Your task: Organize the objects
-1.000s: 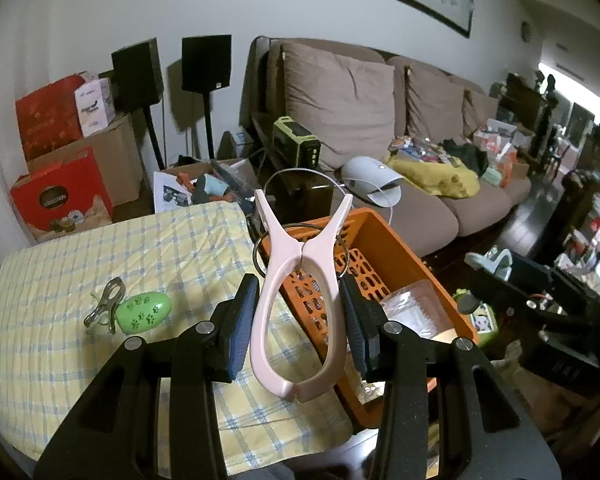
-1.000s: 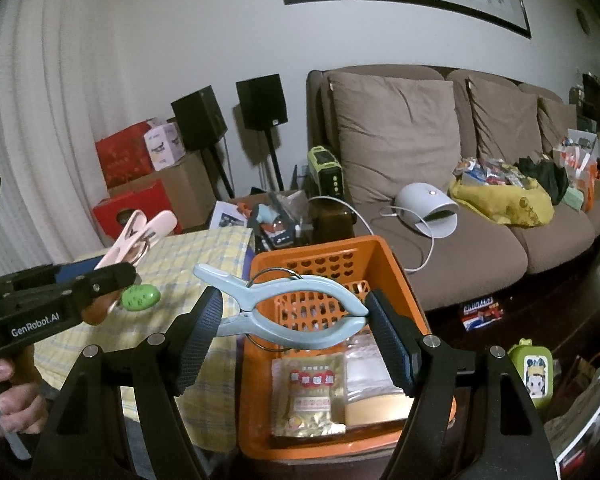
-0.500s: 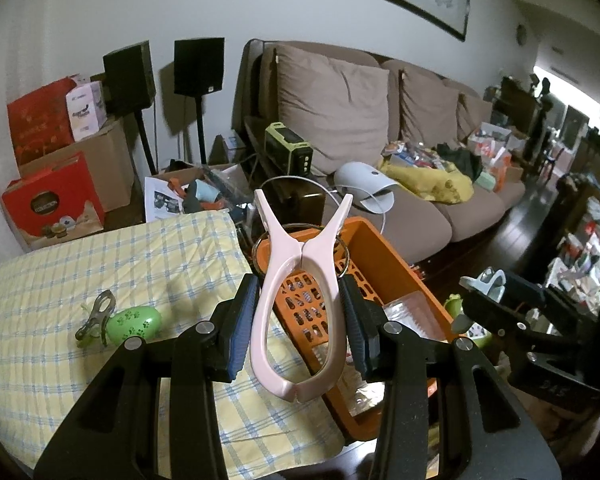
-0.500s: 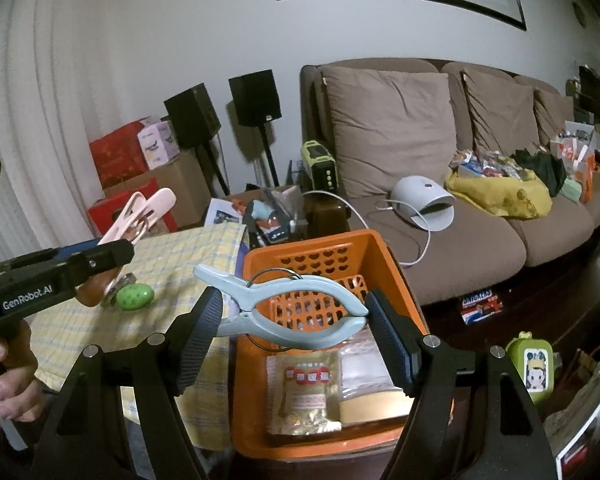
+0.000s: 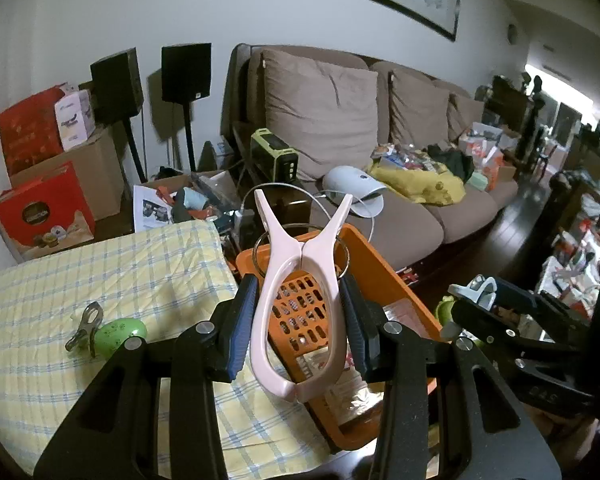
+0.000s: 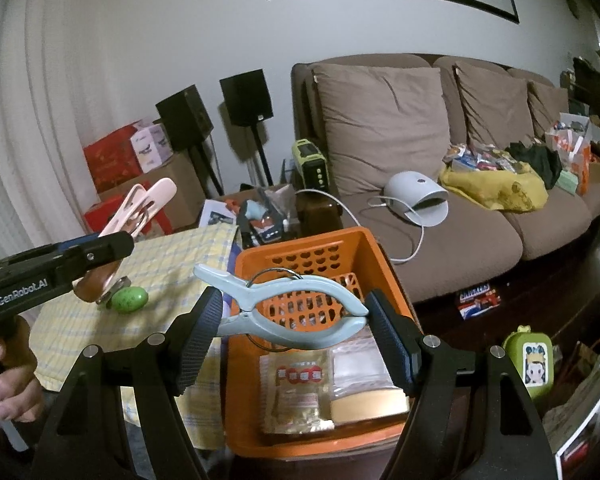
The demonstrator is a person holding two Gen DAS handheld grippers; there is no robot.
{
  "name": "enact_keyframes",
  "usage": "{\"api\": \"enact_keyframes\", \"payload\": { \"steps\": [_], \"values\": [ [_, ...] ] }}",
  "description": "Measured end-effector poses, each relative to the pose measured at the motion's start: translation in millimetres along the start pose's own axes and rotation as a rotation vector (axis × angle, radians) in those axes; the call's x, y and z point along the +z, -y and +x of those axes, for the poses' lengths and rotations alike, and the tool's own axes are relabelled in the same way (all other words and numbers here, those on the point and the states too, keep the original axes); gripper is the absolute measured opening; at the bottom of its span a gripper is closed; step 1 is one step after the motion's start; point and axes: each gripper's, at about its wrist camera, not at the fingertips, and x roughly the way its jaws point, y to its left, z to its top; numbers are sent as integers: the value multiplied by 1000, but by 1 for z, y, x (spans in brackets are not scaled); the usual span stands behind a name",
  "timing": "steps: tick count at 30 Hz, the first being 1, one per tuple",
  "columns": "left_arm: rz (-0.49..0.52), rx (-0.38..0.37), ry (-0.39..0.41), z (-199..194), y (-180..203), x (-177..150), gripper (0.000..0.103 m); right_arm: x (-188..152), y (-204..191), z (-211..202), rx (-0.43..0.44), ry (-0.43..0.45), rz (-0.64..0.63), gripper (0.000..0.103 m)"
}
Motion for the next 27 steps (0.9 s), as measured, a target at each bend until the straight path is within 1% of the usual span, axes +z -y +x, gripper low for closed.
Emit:
{"api": "enact_keyframes", "payload": {
  "steps": [4,16,21,27],
  "values": [
    [14,0,3,2,7,0,39,0,5,0,-2,0,17,75],
    [11,-3,-16,14,14,-1,39,-2,10,1,-10,-6,25,75],
    [11,-28,-4,10,21,2,39,-1,14,2,-19,-7,36,75],
    [18,-38,9,9,29,7,39,-1,19,3,-28,-11,52,75]
  ]
}}
